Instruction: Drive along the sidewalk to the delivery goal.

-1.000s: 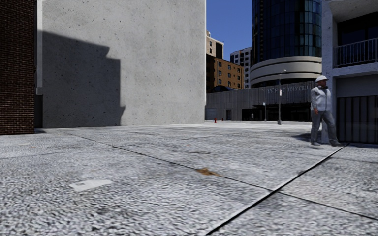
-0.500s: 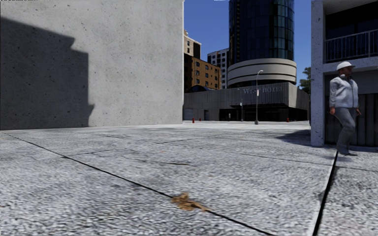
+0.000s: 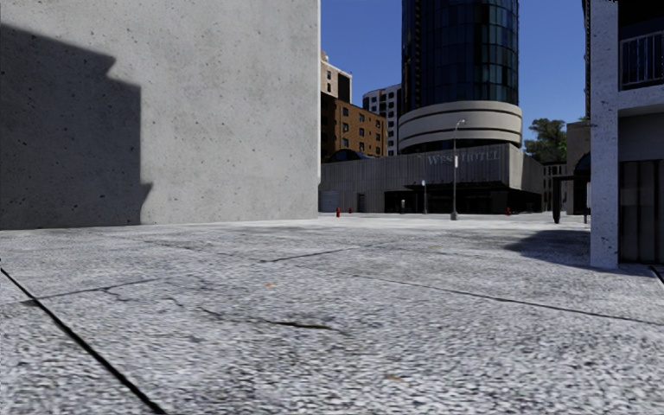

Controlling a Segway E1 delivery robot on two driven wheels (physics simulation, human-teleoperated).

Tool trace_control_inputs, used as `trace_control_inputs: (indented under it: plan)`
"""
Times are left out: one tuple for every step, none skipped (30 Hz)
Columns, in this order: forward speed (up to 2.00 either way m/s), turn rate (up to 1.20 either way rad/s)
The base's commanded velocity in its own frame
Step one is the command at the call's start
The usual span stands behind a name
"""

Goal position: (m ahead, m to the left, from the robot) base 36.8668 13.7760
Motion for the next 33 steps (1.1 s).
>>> trace_control_inputs:
  plan:
    - [2.00, 0.00]
    - [2.00, 0.00]
    - [2.00, 0.00]
    - [2.00, 0.00]
    - [2.00, 0.00]
    - [2.00, 0.00]
    - [2.00, 0.00]
    - [2.00, 0.00]
    - [2.00, 0.00]
    - [2.00, 0.00]
    - [2.00, 0.00]
    - [2.00, 0.00]
    - [2.00, 0.00]
    - [2.00, 0.00]
    - [2.00, 0.00]
    - [2.00, 0.00]
    - [2.00, 0.00]
    - [2.00, 0.00]
    - [2.00, 0.00]
    - [2.00, 0.00]
    - [2.00, 0.00]
    - [2.00, 0.00]
    - [2.00, 0.00]
    - [2.00, 0.00]
    - [2.00, 0.00]
    - [2.00, 0.00]
    - [2.00, 0.00]
    - [2.00, 0.00]
    - [2.00, 0.00]
    - [2.00, 0.00]
    - [2.00, 0.00]
    - [2.00, 0.00]
    - [2.00, 0.00]
